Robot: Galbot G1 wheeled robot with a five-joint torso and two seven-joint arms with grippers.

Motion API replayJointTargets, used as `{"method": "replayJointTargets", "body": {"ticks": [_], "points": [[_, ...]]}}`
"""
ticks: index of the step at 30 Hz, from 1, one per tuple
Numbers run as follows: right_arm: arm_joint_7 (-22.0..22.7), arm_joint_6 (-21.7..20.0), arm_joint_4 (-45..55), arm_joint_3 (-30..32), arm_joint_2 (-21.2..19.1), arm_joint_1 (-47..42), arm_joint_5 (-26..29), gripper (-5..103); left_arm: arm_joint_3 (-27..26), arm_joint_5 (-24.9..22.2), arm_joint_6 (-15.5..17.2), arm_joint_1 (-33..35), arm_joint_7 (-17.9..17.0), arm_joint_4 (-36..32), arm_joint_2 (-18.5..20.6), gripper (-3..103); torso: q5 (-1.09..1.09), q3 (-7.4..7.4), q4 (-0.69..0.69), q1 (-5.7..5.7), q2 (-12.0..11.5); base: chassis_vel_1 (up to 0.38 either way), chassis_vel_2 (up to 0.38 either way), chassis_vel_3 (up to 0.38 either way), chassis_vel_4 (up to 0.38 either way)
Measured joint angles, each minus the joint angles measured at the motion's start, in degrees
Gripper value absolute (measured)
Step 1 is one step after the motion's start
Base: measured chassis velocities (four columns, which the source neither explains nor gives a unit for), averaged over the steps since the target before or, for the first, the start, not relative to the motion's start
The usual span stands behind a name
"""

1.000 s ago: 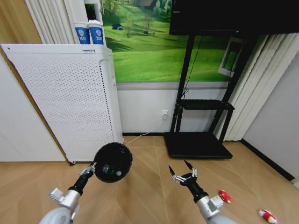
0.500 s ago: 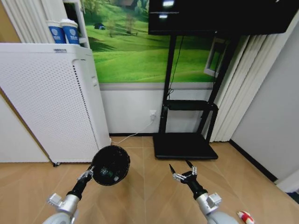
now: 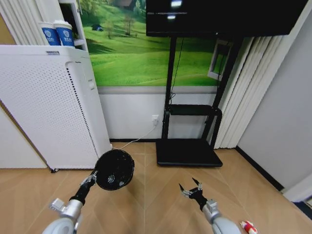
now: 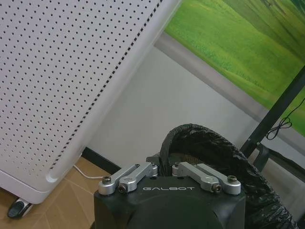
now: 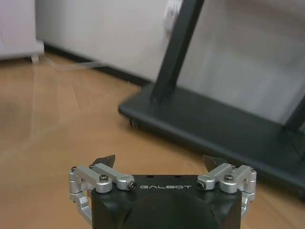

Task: Pick up the trash bin and place the garbage on the floor into it.

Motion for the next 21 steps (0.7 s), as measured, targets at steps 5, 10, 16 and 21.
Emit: {"method": "replayJointTargets", "body": {"ticks": [5, 10, 16, 21], "points": [[-1.52, 2.95, -9.00, 0.88, 0.13, 0.94, -2.73, 100, 0.02, 2.10, -0.37, -0.46, 0.52, 0.22, 0.07, 7, 0.02, 0.00, -0.03, 0.00, 0.00, 0.000, 0.000, 0.000, 0.000], [-1.54, 3.58, -14.22, 1.08, 0.45, 1.95, -4.37, 100, 0.39, 2.67, -0.39, -0.50, 0.59, -0.18, -0.32, 7, 0.00, 0.00, -0.03, 0.00, 0.00, 0.000, 0.000, 0.000, 0.000], [0.18, 4.00, -22.58, 1.03, 1.22, 6.32, -6.11, 100, 0.36, 3.28, -0.50, 0.08, 1.39, -0.52, -0.85, 7, 0.00, 0.00, -0.01, 0.00, 0.00, 0.000, 0.000, 0.000, 0.000], [1.87, 3.66, -27.62, 0.97, 0.30, 9.87, -6.57, 100, 0.16, 3.24, -0.55, 0.17, 1.65, -0.80, -1.01, 7, 0.01, 0.00, -0.01, 0.00, 0.00, 0.000, 0.000, 0.000, 0.000]]}}
